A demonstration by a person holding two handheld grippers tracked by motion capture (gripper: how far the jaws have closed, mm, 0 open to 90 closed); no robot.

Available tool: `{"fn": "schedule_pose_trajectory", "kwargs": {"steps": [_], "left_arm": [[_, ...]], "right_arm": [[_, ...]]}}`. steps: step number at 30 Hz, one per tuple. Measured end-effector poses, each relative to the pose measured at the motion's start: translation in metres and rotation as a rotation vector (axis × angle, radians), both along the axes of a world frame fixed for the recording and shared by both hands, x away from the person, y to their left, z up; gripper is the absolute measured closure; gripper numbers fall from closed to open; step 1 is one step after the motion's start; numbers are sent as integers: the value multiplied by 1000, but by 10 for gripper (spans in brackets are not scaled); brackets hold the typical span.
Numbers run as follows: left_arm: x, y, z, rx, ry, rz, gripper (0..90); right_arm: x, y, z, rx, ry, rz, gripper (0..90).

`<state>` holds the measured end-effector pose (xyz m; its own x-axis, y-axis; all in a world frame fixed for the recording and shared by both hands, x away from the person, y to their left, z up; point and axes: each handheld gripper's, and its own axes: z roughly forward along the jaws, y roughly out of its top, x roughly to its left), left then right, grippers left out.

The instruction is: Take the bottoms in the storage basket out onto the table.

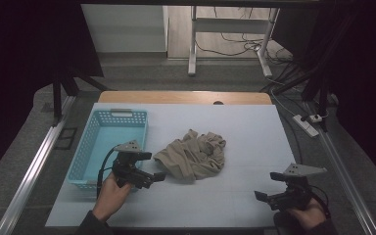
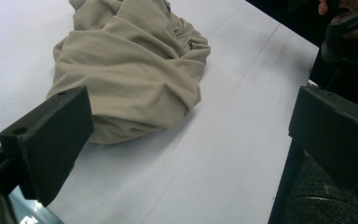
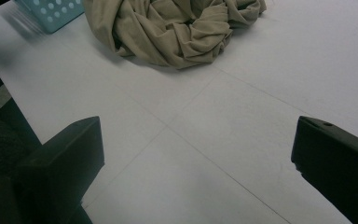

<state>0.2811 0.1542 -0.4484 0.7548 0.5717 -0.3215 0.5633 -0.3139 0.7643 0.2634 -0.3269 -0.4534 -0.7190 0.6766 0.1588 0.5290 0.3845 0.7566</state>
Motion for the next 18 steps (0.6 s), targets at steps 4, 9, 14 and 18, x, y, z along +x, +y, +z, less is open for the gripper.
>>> {"fn": "schedule_pose_trajectory", "kwargs": {"steps": [4, 9, 14, 18], "left_arm": [[-2, 4, 0, -11, 1, 8, 10], [-5, 8, 1, -19, -1, 13, 9], [-8, 13, 1, -28, 0, 19, 10], [-10, 18, 1, -39, 2, 24, 13]], "right_arm": [[0, 0, 0, -1, 0, 1, 22], [0, 0, 0, -1, 0, 0, 22], [0, 0, 0, -2, 0, -1, 22], [0, 0, 0, -1, 0, -1, 22]]}}
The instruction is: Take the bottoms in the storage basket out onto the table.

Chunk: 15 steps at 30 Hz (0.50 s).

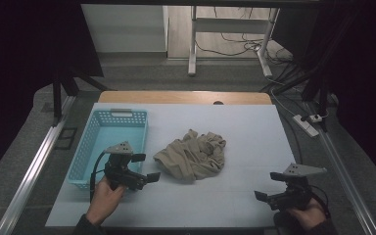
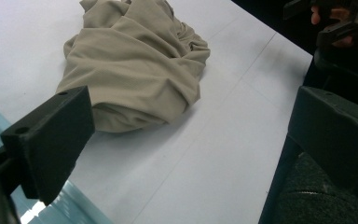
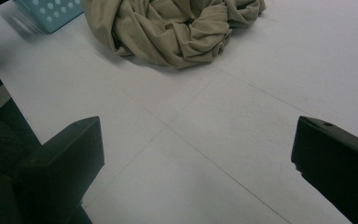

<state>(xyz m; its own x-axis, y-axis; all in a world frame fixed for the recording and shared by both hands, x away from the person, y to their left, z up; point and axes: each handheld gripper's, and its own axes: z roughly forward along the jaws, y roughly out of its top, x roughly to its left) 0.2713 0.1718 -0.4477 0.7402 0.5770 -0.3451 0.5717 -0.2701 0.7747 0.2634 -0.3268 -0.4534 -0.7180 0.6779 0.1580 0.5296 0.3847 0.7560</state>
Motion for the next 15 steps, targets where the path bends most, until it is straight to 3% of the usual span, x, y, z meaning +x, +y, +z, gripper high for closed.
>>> {"fn": "schedule_pose_trajectory", "kwargs": {"steps": [15], "left_arm": [[-10, 15, -3, -10, 7, 42, 15]], "right_arm": [[0, 0, 0, -1, 0, -2, 22]]}}
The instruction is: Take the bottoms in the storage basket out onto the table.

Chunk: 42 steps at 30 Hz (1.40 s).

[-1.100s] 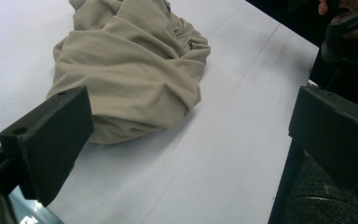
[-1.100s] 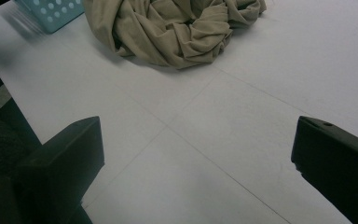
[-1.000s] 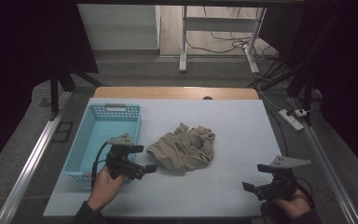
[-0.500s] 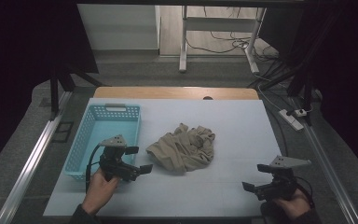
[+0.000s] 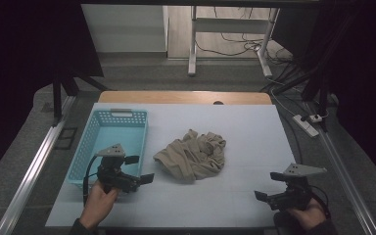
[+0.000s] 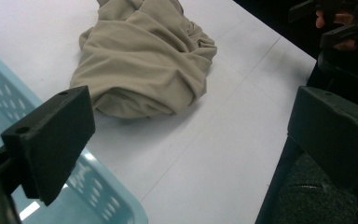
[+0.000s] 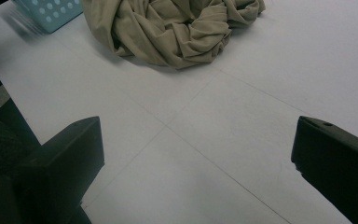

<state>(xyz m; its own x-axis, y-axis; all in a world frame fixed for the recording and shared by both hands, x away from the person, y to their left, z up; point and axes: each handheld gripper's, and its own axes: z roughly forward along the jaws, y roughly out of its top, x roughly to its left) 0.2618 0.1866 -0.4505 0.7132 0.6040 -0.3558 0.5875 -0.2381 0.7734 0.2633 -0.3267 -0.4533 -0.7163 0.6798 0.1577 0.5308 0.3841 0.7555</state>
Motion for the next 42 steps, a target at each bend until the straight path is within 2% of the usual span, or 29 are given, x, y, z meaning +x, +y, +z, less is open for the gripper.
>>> {"fn": "schedule_pose_trajectory", "kwargs": {"steps": [14, 23, 42], "left_arm": [[-10, 15, -4, -2, 9, 31, 13], [-18, 22, -8, 18, 6, 49, 9], [-37, 45, -9, 1, 4, 112, 1]], "right_arm": [[0, 0, 0, -2, 0, 0, 22], [0, 0, 0, -3, 0, -1, 22], [0, 1, 0, -9, 3, -4, 22]]}}
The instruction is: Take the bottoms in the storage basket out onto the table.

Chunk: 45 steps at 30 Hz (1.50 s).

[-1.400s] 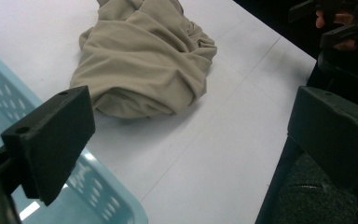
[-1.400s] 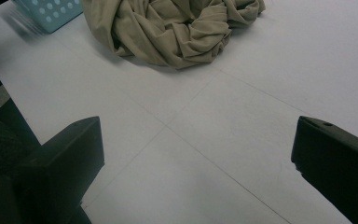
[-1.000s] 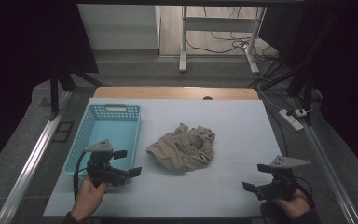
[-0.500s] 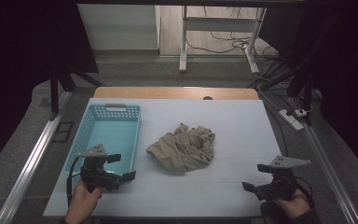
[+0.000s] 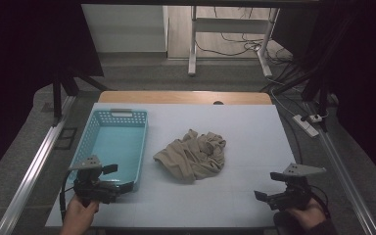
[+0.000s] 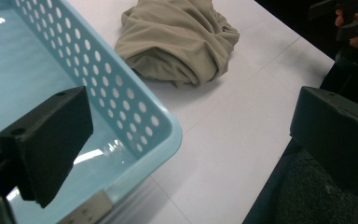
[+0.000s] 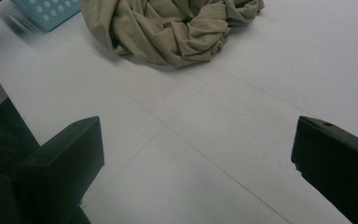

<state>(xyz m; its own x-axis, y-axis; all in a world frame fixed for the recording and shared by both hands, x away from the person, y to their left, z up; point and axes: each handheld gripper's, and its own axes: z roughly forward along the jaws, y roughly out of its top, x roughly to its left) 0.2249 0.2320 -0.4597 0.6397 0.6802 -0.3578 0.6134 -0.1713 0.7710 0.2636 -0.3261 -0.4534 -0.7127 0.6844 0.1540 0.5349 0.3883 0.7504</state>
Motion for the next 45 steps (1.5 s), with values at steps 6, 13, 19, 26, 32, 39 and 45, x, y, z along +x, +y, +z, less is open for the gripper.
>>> {"fn": "schedule_pose_trajectory", "kwargs": {"steps": [6, 13, 19, 26, 32, 39, 45], "left_arm": [[-6, 8, -1, -4, 1, 22, 0], [-12, 15, -3, -10, 6, 43, 0], [-17, 21, -5, -25, 19, 56, 0], [-21, 26, -8, -11, 14, 73, 0], [-26, 31, -9, -9, 10, 91, 0], [-31, 36, -12, 3, 13, 102, 0], [-36, 40, -15, 2, 22, 110, 0]], "right_arm": [[0, 0, 0, -1, 1, -2, 22], [0, 0, 0, -2, 1, -1, 22], [0, 0, 0, -3, 0, -1, 22], [0, 1, 0, -3, 0, -1, 22], [0, 0, 0, -3, 1, -1, 22], [0, 1, 0, -3, 1, -2, 22], [0, 1, 0, -4, 1, -2, 22]]}}
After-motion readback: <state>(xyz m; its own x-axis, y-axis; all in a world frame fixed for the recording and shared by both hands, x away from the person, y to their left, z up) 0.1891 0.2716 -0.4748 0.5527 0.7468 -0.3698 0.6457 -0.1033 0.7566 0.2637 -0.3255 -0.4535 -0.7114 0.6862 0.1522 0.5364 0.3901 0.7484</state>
